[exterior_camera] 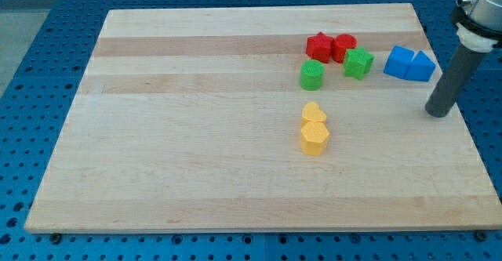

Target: Move the blue cube to the top left of the blue triangle

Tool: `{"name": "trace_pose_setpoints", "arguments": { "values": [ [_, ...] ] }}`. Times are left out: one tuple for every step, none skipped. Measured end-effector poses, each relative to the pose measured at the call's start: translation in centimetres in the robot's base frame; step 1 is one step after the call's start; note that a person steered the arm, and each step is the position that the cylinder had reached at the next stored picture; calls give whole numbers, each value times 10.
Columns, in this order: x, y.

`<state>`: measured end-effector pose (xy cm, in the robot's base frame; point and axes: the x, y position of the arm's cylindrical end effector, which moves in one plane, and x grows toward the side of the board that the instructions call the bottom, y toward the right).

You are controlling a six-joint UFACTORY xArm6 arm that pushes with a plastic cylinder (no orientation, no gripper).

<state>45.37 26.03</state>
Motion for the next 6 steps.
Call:
{"name": "trace_pose_setpoints", "arguments": {
  "values": [
    [0, 0],
    [0, 0],
    [-1, -1],
    [-2, -1],
    [-10, 38],
    [-12, 47]
  ]
}}
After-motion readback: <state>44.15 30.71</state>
